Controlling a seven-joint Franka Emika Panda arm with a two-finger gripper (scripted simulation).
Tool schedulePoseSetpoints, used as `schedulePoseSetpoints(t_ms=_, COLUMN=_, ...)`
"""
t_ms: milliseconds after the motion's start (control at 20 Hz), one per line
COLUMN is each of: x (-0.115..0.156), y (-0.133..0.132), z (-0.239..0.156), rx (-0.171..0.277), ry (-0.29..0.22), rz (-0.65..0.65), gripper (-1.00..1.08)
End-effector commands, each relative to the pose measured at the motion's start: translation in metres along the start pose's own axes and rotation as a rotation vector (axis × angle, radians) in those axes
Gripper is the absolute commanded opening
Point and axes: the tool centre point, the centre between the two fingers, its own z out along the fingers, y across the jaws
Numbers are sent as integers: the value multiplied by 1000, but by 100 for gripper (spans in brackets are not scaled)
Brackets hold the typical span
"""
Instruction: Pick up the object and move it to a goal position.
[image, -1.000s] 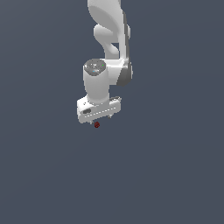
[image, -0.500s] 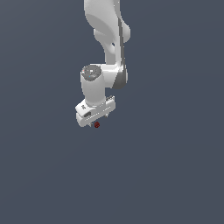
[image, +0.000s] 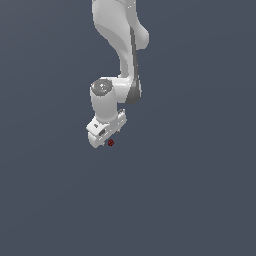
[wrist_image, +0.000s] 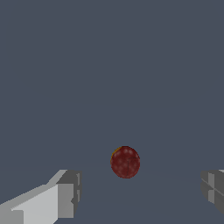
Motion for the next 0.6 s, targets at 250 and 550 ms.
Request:
schedulePoseSetpoints(t_ms=250, x=-9, y=-3, z=12, rx=3, ry=4, rz=-112, gripper=100)
schedulePoseSetpoints(t_ms=550, x=-12, y=-4, z=15, rx=4, ry=5, rz=-149, gripper=100)
